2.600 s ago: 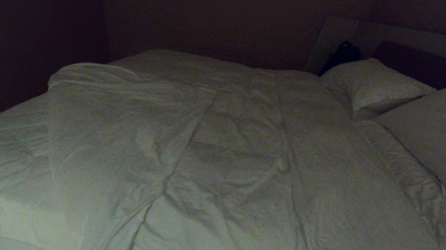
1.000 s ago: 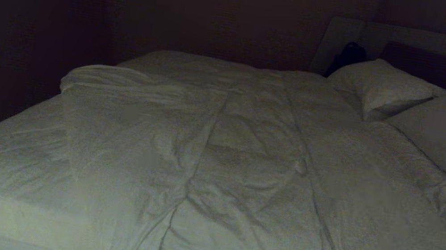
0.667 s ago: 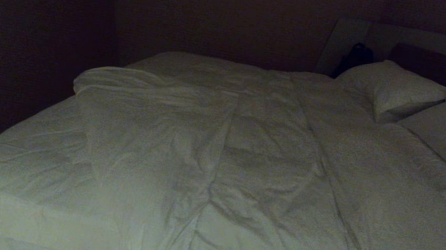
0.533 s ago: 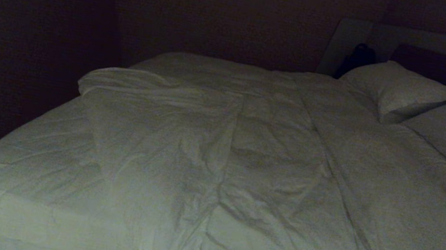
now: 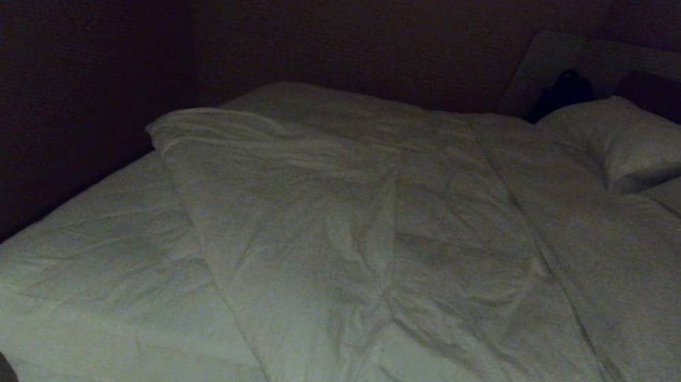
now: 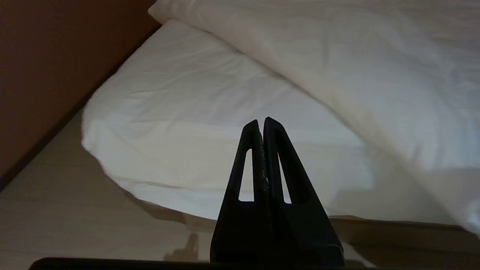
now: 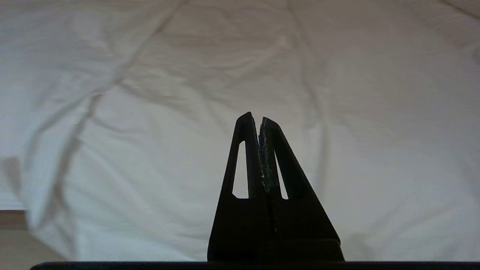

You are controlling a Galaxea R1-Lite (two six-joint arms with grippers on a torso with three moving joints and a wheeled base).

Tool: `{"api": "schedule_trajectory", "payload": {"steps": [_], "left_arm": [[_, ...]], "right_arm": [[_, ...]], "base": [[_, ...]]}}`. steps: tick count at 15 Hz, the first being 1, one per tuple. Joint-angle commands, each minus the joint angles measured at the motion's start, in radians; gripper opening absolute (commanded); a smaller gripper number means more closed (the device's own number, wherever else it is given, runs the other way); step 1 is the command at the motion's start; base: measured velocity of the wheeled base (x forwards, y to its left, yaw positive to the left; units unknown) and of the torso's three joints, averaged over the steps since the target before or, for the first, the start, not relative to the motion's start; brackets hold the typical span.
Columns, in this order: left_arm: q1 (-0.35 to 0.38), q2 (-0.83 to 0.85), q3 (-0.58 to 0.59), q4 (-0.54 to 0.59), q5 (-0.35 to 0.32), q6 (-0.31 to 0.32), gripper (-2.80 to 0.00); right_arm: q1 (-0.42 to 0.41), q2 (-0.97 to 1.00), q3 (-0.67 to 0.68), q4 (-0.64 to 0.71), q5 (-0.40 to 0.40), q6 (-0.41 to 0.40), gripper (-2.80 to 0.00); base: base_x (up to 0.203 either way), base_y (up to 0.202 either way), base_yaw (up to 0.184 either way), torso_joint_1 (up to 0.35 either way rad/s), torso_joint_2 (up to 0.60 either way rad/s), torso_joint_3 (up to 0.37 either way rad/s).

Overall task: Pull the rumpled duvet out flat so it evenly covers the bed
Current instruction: Hold the folded corner of the quilt

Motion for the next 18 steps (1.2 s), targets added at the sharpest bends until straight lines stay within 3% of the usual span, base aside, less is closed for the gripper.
{"api": "schedule_trajectory", "payload": {"steps": [1,18], "left_arm": [[0.000,0.000,-0.001,0.000,0.000,0.001,-2.80],[0.000,0.000,-0.002,0.000,0.000,0.003,-2.80]], "right_arm": [[0.000,0.000,0.000,0.000,0.000,-0.001,-2.80],[0.000,0.000,0.000,0.000,0.000,-0.001,-2.80]], "base": [[0.000,0.197,0.002,0.002,0.00,0.002],[0.000,0.196,0.000,0.001,0.00,0.002]]}}
